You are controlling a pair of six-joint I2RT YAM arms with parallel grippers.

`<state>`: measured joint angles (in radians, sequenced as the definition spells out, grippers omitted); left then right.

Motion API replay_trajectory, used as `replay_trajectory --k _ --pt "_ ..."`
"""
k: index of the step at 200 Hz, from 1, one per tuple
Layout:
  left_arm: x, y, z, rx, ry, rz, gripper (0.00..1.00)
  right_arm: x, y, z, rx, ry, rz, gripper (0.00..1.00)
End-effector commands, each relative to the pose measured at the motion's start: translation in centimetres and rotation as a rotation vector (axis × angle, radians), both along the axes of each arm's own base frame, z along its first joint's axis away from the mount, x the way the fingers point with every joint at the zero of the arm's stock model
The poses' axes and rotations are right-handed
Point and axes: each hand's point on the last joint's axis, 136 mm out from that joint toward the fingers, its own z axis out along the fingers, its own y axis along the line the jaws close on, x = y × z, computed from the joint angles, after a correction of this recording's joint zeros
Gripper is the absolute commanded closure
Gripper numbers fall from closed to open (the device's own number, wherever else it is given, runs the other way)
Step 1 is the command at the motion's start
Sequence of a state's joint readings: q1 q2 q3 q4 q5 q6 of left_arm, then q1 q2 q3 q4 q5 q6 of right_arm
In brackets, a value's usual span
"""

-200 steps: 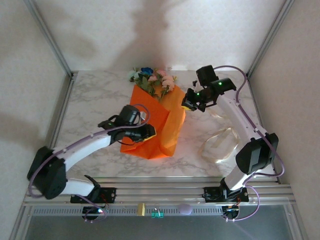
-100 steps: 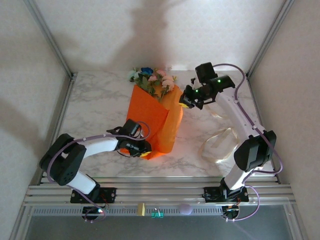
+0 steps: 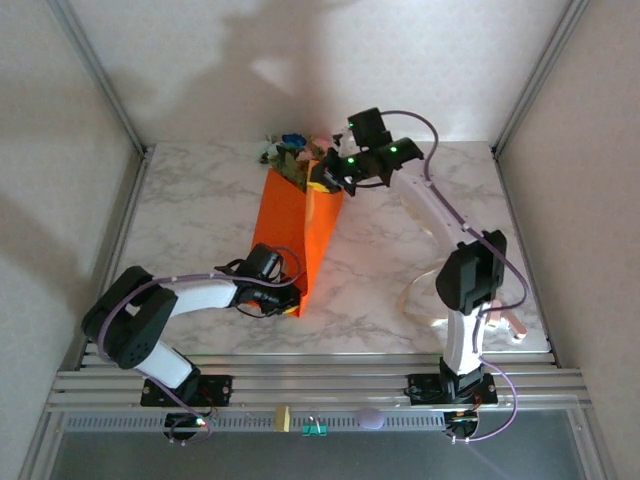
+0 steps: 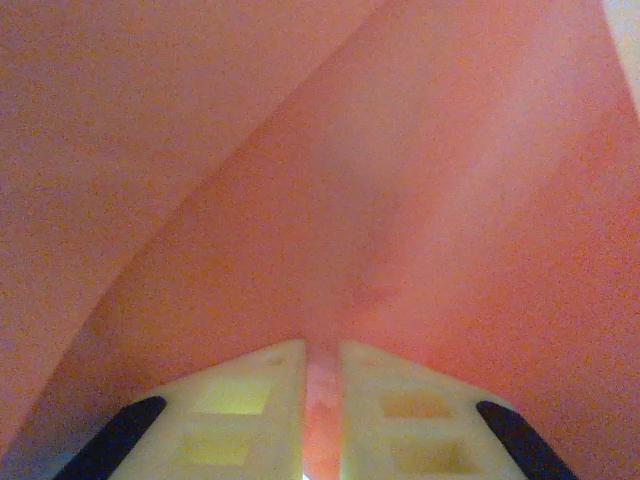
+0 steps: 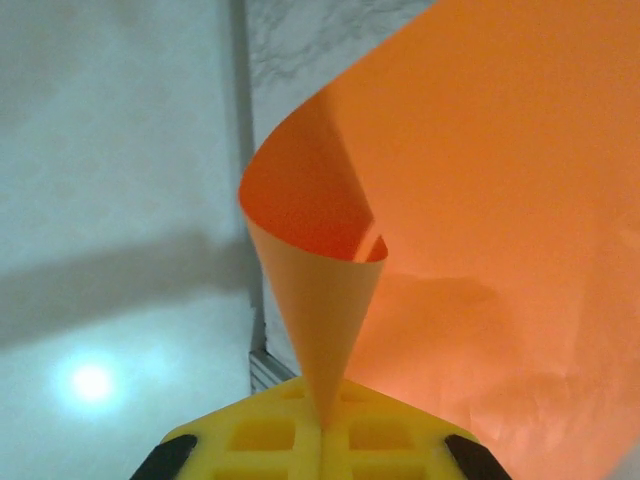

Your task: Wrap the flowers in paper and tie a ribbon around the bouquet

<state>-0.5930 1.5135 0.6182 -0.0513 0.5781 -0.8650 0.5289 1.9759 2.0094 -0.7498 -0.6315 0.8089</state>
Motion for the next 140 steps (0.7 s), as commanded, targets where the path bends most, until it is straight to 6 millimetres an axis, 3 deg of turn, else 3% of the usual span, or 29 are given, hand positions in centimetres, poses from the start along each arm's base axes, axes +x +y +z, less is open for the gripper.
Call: replay_trajectory --k 1,23,43,64,80,110,140 --pt "1.0 1.0 3.0 0.005 -0.064 0.097 0.82 1.4 2.0 0.4 0.059 -0.009 0.02 0.93" --pt "1.5 3.5 6.2 0.079 -0.096 0.206 0.72 2.4 2.9 -0.6 0.067 0.004 0.016 0.93" --pt "1.2 8.4 7.1 0.237 -0.059 0.37 0.68 2.9 3.6 -1.5 0.074 0.018 0.021 0.93" --pt "1.8 11.0 8.4 0.248 -0.101 0.461 0.63 3.2 4.3 -2.5 0.076 0.027 0.029 0.92" --pt "2.2 11.3 8.6 0.199 -0.115 0.47 0.62 3.9 5.0 -3.4 0.081 0.033 0.026 0.92" --pt "2.3 10.4 7.0 0.104 -0.104 0.437 0.57 5.3 6.7 -4.6 0.102 0.022 0.031 0.92" --pt "4.0 9.9 10.3 0.016 -0.218 0.475 0.53 5.8 8.9 -6.9 0.12 0.042 0.049 0.91"
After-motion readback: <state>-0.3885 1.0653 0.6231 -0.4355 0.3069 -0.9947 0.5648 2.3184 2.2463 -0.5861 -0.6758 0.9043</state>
